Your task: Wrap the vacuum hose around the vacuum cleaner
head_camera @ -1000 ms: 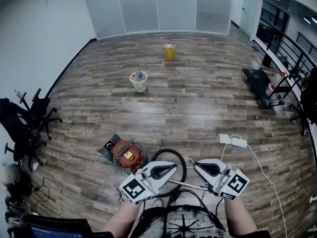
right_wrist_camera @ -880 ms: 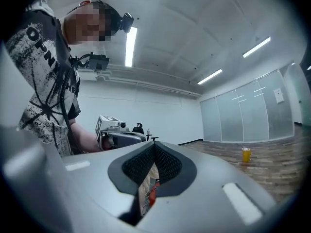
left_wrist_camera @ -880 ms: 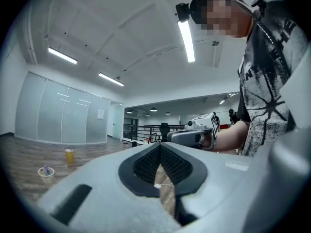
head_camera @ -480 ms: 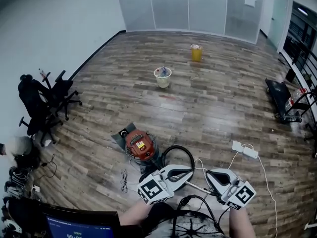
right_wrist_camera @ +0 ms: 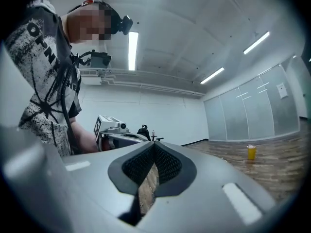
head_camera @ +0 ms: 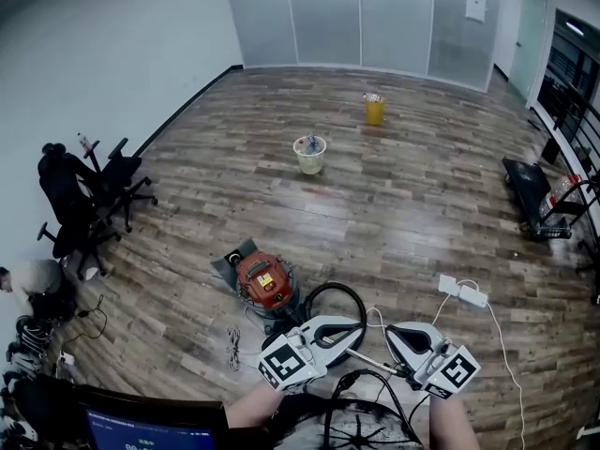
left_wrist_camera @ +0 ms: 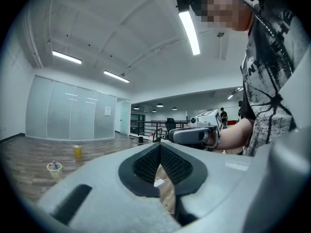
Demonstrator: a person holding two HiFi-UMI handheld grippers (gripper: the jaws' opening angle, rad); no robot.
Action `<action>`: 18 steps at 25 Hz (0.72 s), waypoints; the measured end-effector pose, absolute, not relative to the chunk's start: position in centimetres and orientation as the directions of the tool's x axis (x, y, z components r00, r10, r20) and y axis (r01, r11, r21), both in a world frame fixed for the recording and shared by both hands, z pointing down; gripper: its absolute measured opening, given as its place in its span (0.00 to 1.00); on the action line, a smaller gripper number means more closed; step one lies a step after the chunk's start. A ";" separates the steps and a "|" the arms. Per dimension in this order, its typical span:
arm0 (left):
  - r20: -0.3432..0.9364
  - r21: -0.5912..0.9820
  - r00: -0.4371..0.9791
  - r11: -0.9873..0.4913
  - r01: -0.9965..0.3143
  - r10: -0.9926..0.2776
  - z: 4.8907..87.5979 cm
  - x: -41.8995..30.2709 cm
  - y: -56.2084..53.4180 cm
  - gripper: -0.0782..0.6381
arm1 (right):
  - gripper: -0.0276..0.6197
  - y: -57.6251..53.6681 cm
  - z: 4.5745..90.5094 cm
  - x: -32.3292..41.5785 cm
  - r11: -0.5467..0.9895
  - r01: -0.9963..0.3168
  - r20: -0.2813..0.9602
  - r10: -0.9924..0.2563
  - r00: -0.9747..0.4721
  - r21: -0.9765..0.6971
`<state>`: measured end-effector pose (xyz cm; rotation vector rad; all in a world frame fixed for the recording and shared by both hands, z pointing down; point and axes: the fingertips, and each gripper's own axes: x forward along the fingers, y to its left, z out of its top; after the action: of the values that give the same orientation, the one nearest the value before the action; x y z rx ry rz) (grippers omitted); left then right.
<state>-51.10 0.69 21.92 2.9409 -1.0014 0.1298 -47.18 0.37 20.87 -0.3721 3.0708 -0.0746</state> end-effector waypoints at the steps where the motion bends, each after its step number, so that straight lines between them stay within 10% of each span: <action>1: 0.090 0.000 0.790 -0.793 -0.609 -0.607 21.8 -51.0 0.8 0.11 | 0.05 0.4 20.9 -47.1 0.970 -0.240 -0.038 -0.241 -0.970 -0.048; 18: 0.094 0.035 0.778 -0.779 -0.627 -0.622 22.3 -51.2 0.8 0.11 | 0.05 1.3 22.0 -46.1 0.965 -0.258 -0.015 -0.258 -0.966 -0.039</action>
<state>-51.20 0.83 22.34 2.9010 -1.0195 0.1180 -46.10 1.35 21.99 -0.4063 3.0943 -0.0570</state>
